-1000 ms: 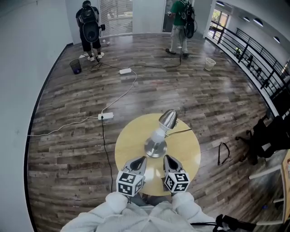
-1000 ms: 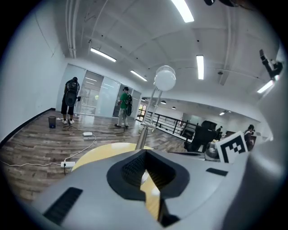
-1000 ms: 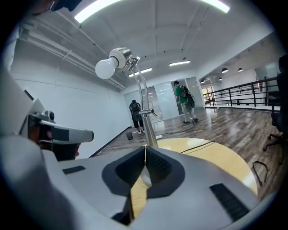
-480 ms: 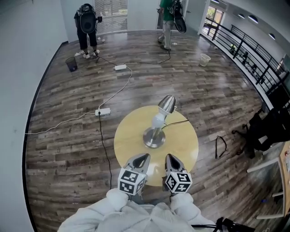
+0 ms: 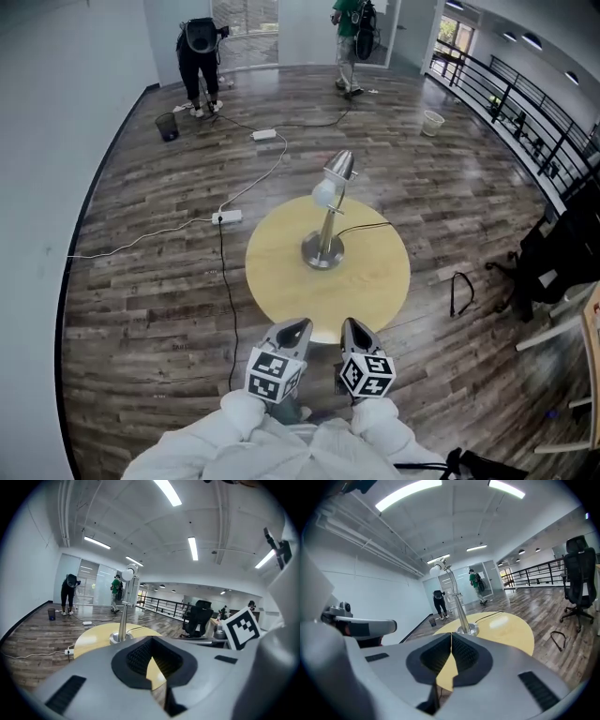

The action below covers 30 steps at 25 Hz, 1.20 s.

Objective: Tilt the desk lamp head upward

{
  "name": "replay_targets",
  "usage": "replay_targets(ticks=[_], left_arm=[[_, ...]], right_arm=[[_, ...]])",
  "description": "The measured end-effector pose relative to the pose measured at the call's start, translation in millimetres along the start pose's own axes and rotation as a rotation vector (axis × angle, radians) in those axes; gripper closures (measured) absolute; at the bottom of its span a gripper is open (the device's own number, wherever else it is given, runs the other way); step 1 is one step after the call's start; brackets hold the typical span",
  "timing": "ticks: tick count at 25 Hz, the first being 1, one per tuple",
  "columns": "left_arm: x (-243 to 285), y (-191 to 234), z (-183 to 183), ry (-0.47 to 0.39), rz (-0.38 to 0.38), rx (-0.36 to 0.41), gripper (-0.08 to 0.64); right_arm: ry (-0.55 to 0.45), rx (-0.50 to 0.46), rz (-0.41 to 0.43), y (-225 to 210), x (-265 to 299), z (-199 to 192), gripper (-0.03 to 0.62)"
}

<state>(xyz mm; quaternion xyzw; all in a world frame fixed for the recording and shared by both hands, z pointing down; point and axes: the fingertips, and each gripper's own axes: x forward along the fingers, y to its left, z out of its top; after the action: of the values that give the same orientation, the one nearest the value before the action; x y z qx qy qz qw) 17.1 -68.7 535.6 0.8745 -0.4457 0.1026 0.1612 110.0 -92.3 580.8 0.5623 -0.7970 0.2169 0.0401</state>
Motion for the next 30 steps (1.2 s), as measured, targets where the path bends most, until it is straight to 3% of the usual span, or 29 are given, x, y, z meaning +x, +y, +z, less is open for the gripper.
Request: replay_targets(ticks=[8, 15, 21, 30], left_arm=[[-55.9, -13.8, 10.9, -0.039, 0.062, -0.005, 0.558], [-75.7, -16.3, 3.0, -0.025, 0.038, 0.005, 0.558], [-90.1, -9.0, -3.2, -0.025, 0.044, -0.014, 0.558], [-93.9, -9.7, -1.7, -0.024, 0.031, -0.014, 0.558]], right_arm=[[-0.034, 0.001, 0.021, 31.2, -50.3, 4.5, 0.575], [-0.057, 0.011, 0.010, 51.9, -55.2, 9.4, 0.577], [-0.067, -0.071, 0.009, 74.0, -63.6, 7.6, 0.580], [-0.057, -0.086, -0.001, 80.0, -67.1, 3.3, 0.580]])
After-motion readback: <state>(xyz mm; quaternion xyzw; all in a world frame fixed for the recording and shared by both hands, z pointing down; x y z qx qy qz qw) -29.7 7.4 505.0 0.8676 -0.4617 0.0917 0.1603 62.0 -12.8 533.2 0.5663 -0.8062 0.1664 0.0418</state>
